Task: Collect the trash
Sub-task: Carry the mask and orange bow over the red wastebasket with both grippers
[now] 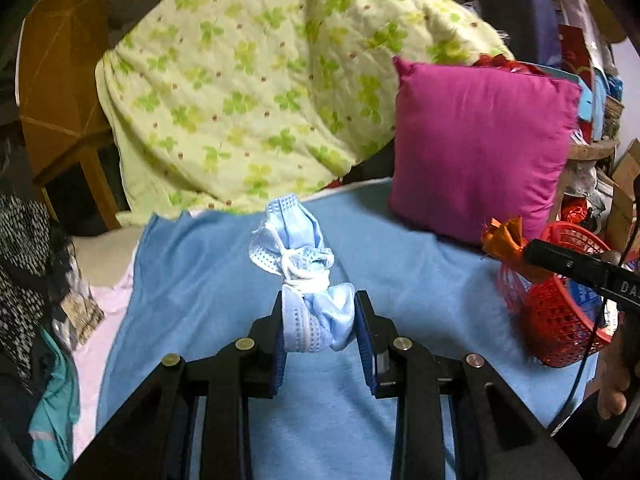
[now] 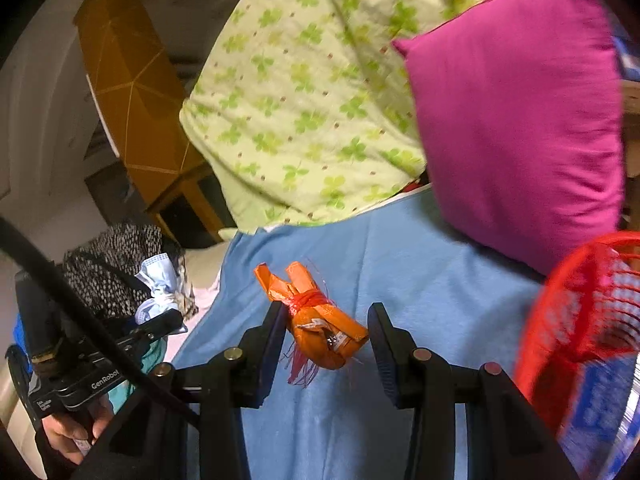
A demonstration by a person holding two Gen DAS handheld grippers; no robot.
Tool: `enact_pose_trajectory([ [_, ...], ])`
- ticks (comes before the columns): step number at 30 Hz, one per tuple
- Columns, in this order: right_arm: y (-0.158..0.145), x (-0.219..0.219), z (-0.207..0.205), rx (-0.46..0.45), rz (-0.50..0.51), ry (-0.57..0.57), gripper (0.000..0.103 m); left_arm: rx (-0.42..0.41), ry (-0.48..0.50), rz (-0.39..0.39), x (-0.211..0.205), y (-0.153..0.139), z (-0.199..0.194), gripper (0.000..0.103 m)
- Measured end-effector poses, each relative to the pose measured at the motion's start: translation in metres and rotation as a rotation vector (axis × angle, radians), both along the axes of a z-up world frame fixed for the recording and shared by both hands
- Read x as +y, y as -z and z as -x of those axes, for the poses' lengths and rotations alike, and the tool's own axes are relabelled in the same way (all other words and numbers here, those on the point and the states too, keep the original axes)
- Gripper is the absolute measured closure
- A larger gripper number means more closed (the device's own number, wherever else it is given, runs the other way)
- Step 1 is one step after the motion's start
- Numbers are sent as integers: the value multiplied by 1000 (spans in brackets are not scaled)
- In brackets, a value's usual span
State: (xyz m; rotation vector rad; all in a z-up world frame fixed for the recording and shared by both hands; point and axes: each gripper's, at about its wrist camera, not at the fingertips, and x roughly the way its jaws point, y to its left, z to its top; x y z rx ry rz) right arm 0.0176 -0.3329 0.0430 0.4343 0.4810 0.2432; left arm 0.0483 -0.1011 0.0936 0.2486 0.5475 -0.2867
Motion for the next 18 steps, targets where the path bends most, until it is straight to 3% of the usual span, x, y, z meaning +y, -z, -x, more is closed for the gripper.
enact_pose_trajectory([
  [9,-33,-33,74,-64,2,67,58,-70,52,-51,-42,-25,49,71],
  [18,-53,-64,116,-113,-4,124,58,-100,91,-78,-70,-37,80,71],
])
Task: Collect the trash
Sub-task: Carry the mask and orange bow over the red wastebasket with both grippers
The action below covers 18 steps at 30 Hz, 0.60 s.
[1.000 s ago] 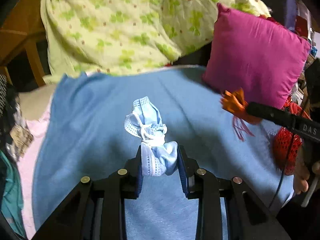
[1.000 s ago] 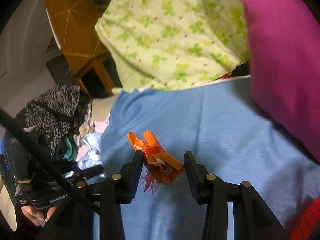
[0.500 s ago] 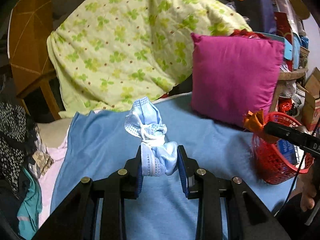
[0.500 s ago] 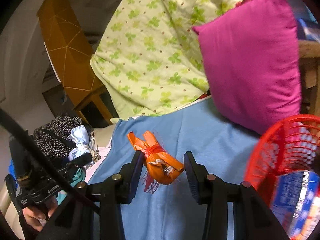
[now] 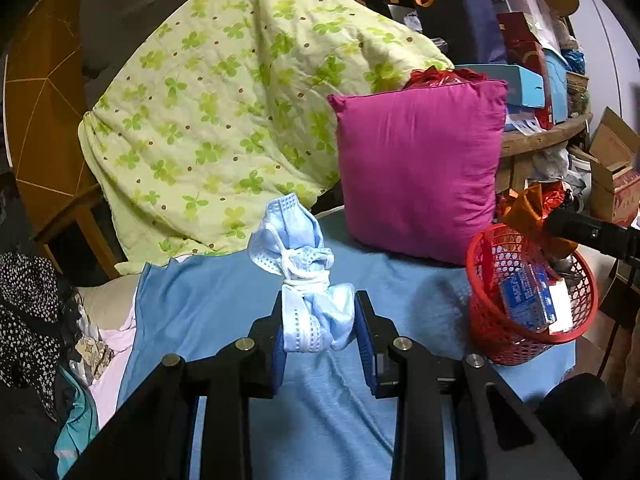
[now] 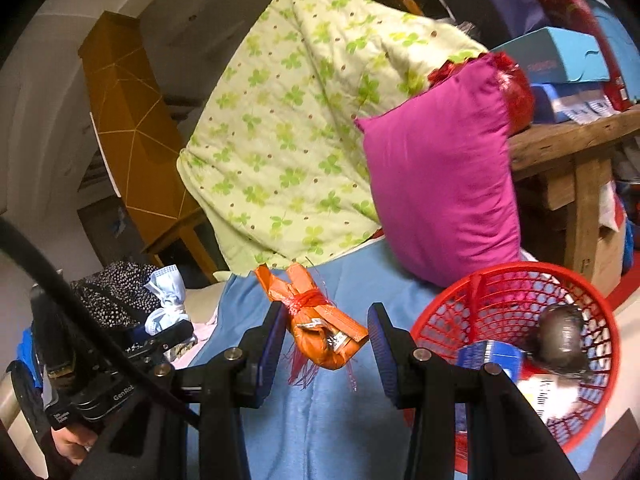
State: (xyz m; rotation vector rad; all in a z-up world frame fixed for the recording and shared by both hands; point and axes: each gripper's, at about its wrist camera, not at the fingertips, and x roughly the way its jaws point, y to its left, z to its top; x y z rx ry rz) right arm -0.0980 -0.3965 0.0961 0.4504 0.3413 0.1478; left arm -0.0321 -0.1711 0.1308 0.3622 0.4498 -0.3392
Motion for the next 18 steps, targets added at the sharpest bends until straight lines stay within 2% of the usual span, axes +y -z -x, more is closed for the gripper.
enact_pose_trajectory([
  [18,-6,-40,42,-38,-19,75,58,-34,46,-43,-46,-14,19,71],
])
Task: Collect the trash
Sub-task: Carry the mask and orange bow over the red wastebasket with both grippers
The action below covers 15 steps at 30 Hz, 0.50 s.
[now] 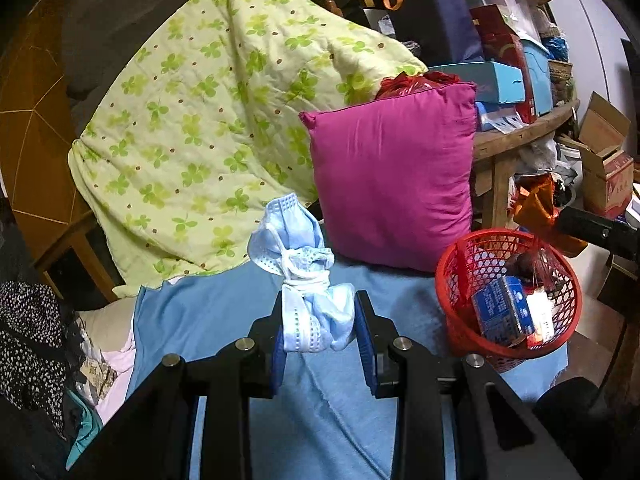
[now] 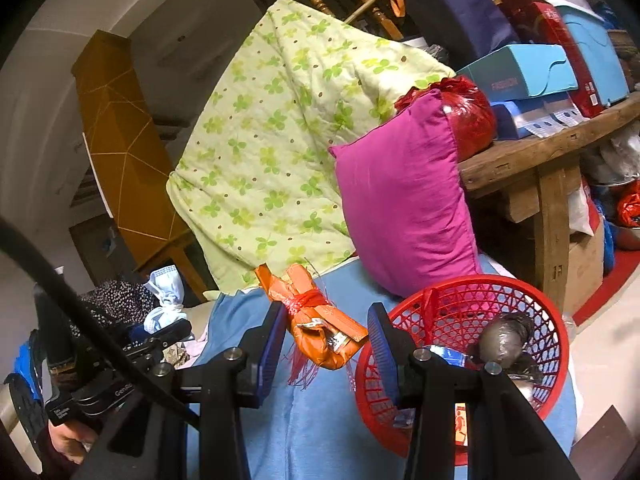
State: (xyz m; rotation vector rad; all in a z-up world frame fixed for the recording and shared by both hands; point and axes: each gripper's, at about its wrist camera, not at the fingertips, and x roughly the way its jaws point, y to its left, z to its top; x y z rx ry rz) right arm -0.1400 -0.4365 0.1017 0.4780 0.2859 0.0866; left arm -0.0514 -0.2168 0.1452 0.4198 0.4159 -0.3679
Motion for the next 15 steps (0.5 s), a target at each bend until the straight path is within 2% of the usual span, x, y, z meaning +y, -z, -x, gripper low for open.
enact_pose_trajectory([
  [15,2,-26,20,-9,-28,47,58,-34,56,-18,-34,-9,12,71],
])
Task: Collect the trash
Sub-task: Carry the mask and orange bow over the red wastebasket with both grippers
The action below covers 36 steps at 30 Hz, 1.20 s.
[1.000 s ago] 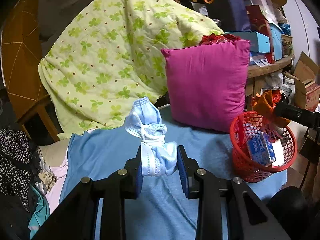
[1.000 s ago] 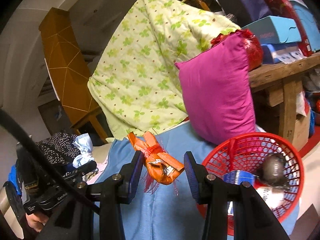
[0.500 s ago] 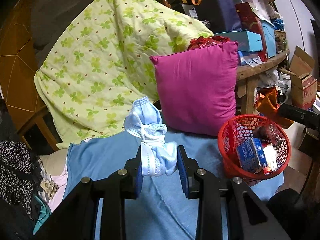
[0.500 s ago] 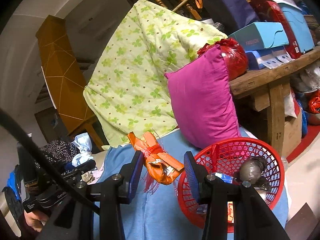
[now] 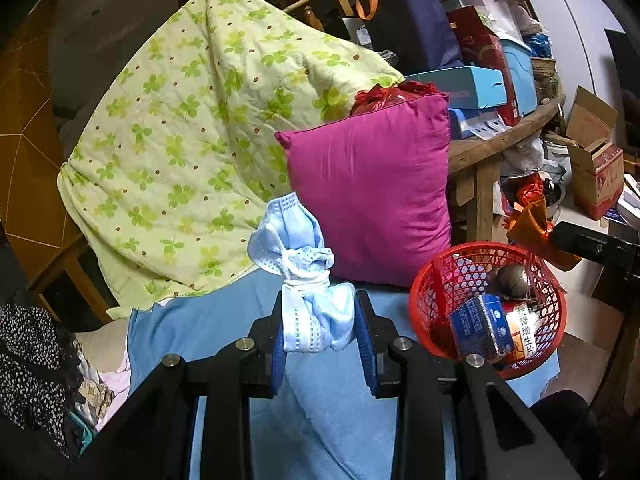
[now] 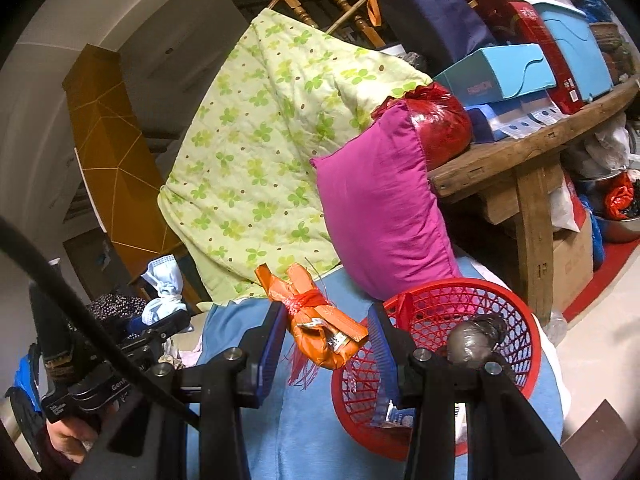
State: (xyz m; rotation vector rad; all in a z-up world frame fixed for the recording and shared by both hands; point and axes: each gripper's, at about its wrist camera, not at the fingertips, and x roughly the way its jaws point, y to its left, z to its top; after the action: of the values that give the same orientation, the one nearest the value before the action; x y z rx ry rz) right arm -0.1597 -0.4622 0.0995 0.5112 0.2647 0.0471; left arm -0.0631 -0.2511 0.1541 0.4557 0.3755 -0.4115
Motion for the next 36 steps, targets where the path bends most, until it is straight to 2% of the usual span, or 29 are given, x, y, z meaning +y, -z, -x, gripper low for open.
enact_pose_trajectory([
  [14,1,-20,16,-12,-20,44,58,-2,44,1,-20,0,10,71],
  [22,4,-33,27,-13,-29,91,58,18,117,58,-25,1,16,71],
  [36,12,-50,34,-6,-61,115,58,30,136,28,-49,13,19,71],
])
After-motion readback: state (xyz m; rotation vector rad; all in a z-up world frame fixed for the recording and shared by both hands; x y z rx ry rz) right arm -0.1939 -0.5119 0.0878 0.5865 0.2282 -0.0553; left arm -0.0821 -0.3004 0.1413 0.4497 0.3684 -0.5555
